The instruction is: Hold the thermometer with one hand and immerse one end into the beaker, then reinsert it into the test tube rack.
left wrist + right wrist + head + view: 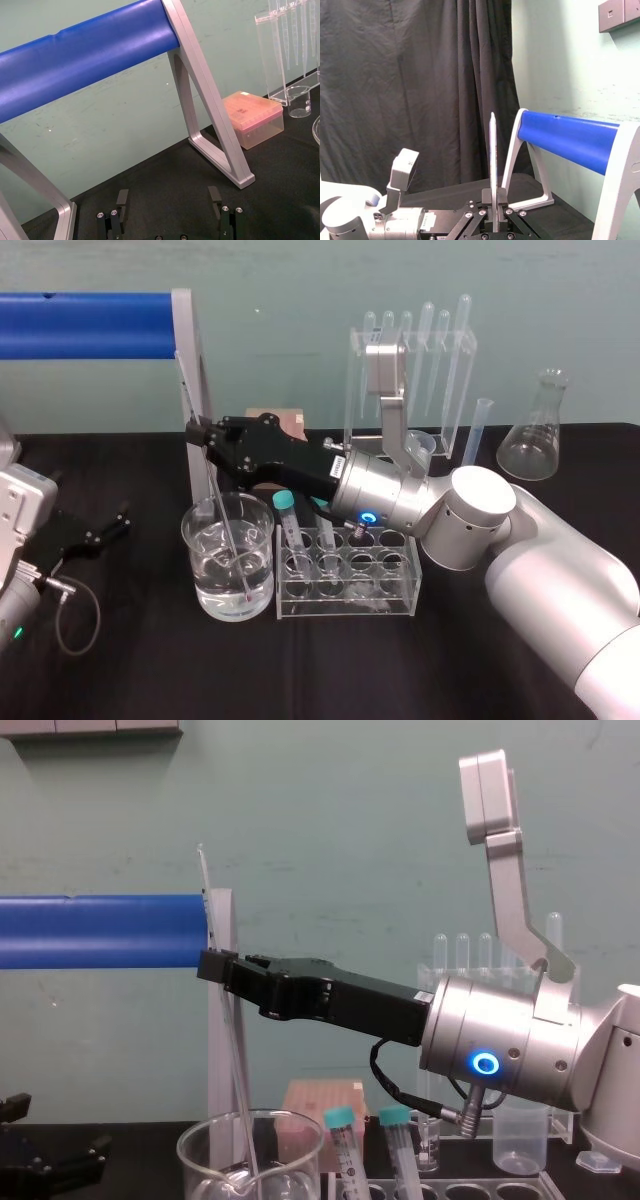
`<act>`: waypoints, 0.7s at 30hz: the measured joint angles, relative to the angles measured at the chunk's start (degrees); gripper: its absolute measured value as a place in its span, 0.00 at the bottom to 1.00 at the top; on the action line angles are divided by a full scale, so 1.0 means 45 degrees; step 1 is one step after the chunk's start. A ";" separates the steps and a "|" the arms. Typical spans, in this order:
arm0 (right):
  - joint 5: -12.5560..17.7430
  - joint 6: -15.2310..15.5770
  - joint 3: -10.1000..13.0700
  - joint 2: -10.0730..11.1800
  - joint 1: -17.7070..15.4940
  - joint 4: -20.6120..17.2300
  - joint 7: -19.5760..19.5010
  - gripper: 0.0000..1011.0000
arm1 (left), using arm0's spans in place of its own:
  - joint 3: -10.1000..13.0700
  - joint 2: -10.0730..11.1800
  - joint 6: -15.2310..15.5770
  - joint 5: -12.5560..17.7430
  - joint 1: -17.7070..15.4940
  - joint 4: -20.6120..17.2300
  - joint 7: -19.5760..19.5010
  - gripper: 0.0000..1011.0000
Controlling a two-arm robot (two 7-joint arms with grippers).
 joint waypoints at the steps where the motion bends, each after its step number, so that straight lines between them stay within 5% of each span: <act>1: 0.0000 0.0000 0.0000 -0.0001 0.0000 0.0000 -0.0001 0.06 | 0.0000 0.0000 0.0000 0.0000 0.0000 0.0000 0.0000 1.00; 8: 0.0142 0.0176 0.0097 0.0084 0.0012 -0.0421 -0.0014 0.06 | 0.0001 0.0000 0.0001 0.0000 0.0000 0.0000 -0.0001 1.00; 21: 0.1645 0.1028 0.1607 0.1779 -0.0184 -0.5019 -0.0851 0.06 | 0.0001 0.0000 0.0000 0.0000 0.0000 0.0000 0.0000 1.00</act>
